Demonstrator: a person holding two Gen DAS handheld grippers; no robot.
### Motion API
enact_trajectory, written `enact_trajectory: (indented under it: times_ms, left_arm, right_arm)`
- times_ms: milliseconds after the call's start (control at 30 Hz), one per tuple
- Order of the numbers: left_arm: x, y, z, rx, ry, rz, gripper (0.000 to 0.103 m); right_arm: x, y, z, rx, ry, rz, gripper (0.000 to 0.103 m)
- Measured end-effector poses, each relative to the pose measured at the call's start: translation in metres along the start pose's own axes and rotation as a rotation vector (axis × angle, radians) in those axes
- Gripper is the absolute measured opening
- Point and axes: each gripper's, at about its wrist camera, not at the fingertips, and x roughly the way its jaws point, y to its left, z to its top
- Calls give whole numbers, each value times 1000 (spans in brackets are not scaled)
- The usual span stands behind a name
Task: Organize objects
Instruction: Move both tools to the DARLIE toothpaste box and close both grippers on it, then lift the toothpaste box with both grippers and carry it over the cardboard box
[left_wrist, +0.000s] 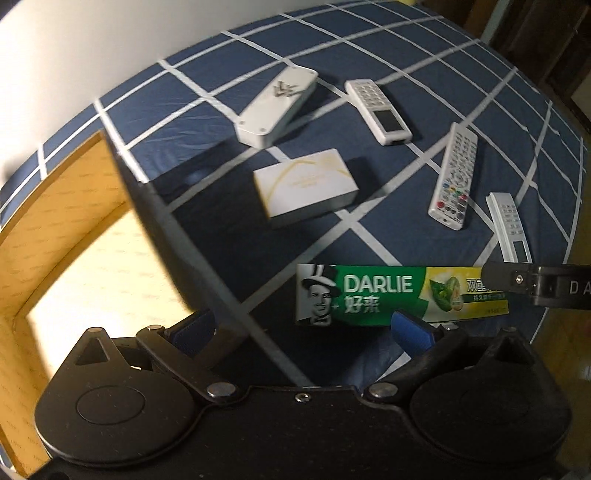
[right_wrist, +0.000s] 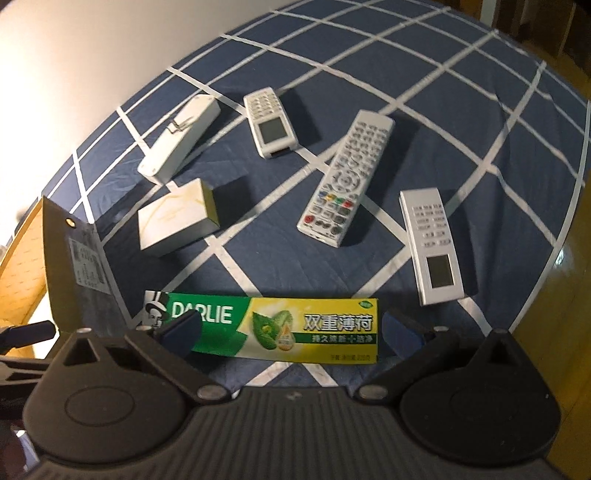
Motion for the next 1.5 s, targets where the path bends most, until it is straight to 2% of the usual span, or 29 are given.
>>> enact_trajectory:
  times_ms: [367,567,1000,1300,1500]
  left_arm:
    - [32,-28,18,52,63,-22,103]
    - [55,-29,18,47,128,-36,103]
    - [92,-29,24,52,212,-98,103]
    - [108,-27,30,52,231,-97,103]
    - [109,-28,30,49,234,-92,103]
  right_arm:
    - [25,-29,7,57,63,5,103]
    - [46,-37,7,70,116,17,103]
    - [82,-39,16,69,200,33,103]
    - [97,-33,16,54,258,48,103]
    - [98,-31,16,52,259,36,103]
